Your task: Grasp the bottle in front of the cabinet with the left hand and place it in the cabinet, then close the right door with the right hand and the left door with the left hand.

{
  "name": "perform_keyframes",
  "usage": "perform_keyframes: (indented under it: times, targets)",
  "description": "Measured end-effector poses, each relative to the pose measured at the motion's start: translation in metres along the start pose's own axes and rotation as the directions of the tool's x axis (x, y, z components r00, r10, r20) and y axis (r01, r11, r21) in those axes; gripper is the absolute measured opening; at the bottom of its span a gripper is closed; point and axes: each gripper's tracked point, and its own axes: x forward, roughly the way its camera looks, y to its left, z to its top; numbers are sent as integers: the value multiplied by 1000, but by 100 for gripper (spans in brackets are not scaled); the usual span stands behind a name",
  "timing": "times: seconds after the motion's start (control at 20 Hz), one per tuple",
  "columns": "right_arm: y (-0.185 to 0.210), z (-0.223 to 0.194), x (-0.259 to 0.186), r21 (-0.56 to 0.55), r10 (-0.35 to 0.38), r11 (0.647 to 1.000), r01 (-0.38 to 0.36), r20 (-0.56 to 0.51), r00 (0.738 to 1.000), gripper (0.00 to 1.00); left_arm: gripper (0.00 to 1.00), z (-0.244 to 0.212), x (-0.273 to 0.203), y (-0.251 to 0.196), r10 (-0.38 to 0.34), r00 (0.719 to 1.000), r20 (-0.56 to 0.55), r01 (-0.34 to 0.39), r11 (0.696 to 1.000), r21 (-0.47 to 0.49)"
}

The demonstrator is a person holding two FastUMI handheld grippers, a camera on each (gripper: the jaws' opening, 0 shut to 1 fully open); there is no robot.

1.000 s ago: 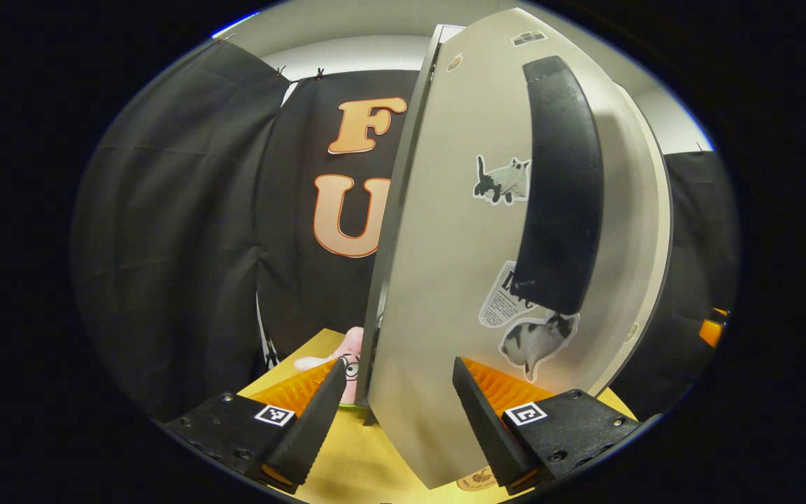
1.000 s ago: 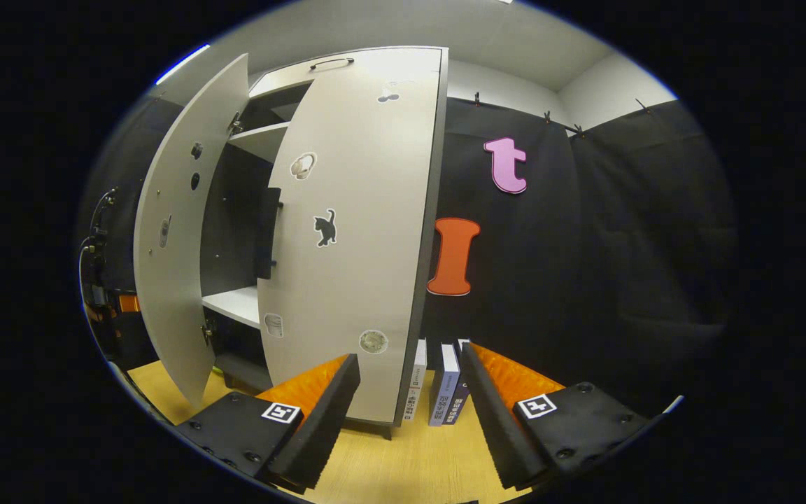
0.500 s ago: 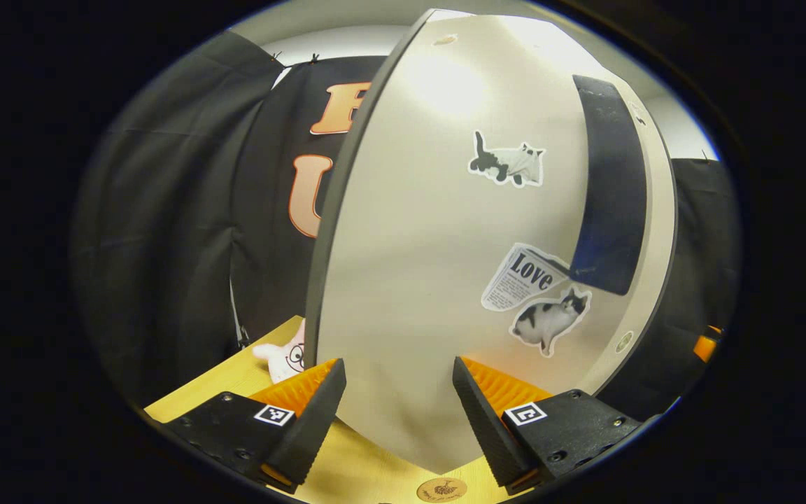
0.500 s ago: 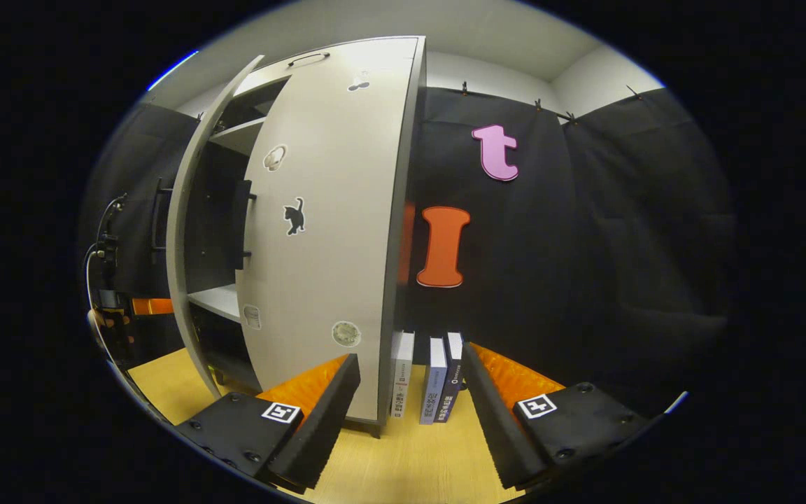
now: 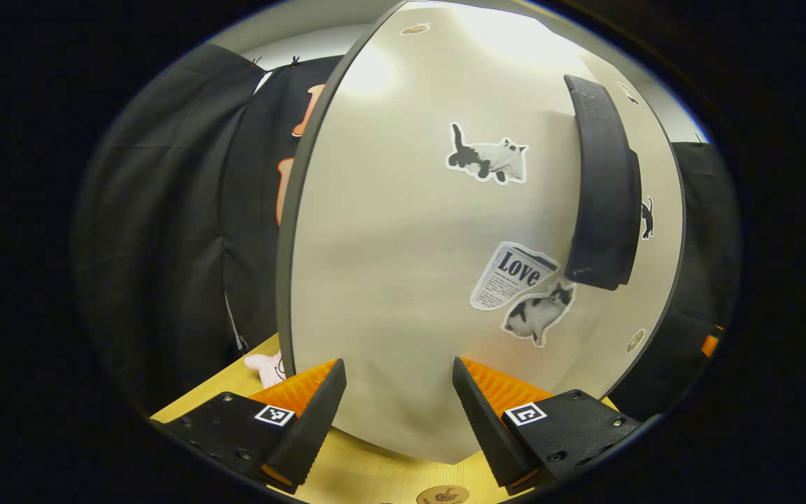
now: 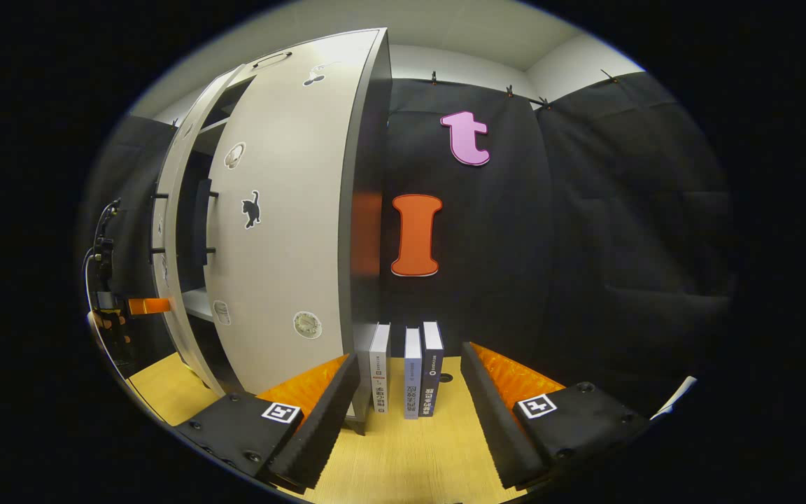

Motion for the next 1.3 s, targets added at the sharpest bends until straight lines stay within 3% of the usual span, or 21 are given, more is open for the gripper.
perform_keyframes:
  times: [0.75,0.95,1.3]
  targets:
    - [-27,-6,16,8,-3,1000,3,-21,1000,97,95,-15,-4,-49,-76,996,-51,76,997,-8]
    - [-36,-5,12,3,-21,1000,21,-17,1000,97,94,-18,-31,-77,-137,989,-55,136,991,-11]
    - [-47,0,-1,-9,-20,1000,20,-10,1000,97,94,8,-82,-103,-169,986,2,169,985,32]
